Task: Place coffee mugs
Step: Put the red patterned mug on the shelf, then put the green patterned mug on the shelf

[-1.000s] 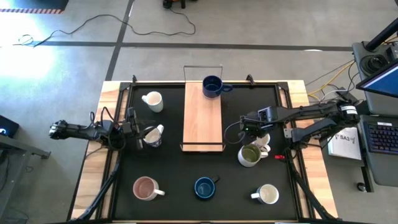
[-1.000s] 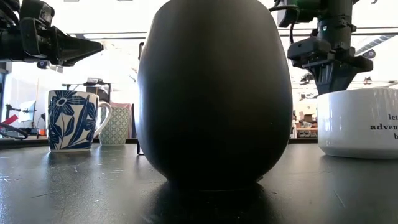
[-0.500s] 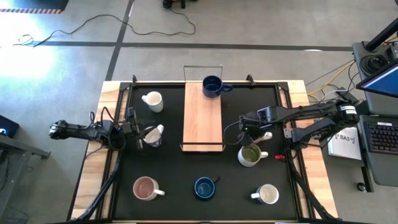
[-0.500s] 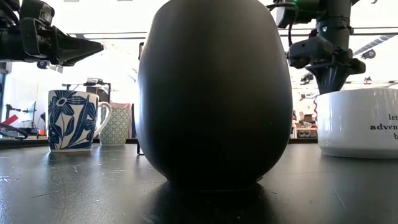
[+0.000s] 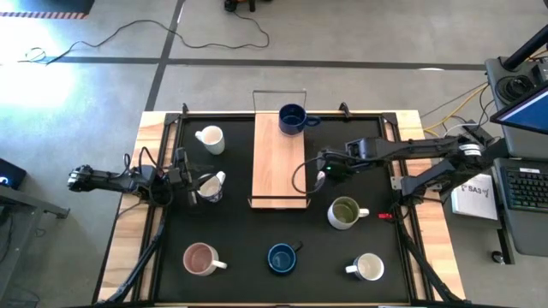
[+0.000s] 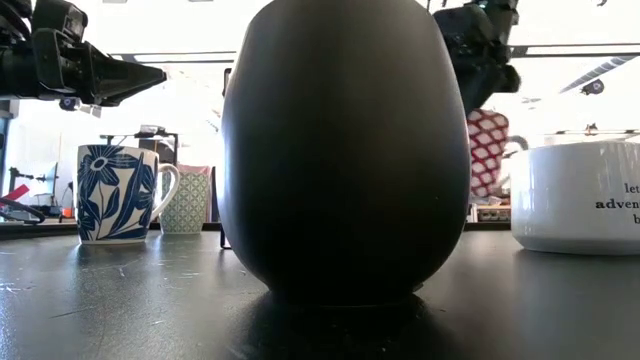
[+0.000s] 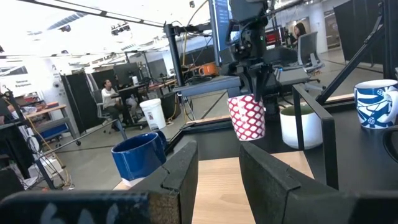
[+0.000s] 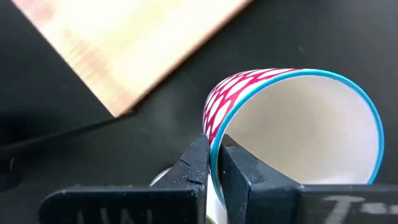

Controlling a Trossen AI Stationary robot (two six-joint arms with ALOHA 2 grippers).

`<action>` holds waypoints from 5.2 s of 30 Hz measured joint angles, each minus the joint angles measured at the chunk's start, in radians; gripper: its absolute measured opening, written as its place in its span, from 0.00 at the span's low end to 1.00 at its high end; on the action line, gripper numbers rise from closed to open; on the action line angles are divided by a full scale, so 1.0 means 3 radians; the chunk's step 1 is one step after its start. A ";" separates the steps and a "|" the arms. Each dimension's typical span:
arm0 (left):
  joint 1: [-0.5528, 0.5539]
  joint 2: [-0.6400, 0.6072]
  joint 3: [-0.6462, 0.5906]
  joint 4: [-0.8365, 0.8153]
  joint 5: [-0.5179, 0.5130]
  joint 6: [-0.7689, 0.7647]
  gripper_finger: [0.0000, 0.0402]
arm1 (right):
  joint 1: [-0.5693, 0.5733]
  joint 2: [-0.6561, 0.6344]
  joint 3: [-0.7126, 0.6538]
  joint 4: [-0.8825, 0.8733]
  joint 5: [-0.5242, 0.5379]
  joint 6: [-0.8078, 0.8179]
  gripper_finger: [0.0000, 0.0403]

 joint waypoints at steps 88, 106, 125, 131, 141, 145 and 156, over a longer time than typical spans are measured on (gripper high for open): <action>0.0000 0.0000 0.0000 0.0000 -0.0001 -0.0001 0.25 | -0.0857 0.1691 0.1756 0.0065 0.0071 -0.1982 0.22; 0.0000 0.0000 0.0000 0.0000 0.0000 0.0000 0.25 | -0.0848 0.1169 0.1758 -0.0150 0.0053 -0.2152 0.18; 0.0001 0.0000 0.0000 0.0001 -0.0001 0.0000 0.25 | -0.0551 0.0477 0.1756 -0.0337 0.0046 -0.2056 0.18; 0.0001 -0.0001 0.0000 0.0189 0.0025 0.0027 0.25 | -0.0458 0.0271 0.1756 -0.0399 0.0072 -0.1818 0.18; 0.0000 0.0009 0.0000 0.0285 0.0359 -0.0027 0.25 | -0.0455 0.0231 0.1732 -0.0381 0.0189 -0.1829 0.18; 0.0000 0.0078 0.0000 0.0479 -0.0347 -0.0289 0.25 | -0.0455 0.0264 0.1717 -0.0394 0.0197 -0.1835 0.17; 0.0016 0.0767 0.0228 0.0392 -0.0843 -0.0652 0.25 | -0.0463 0.0271 0.1709 -0.0393 0.0208 -0.1801 0.18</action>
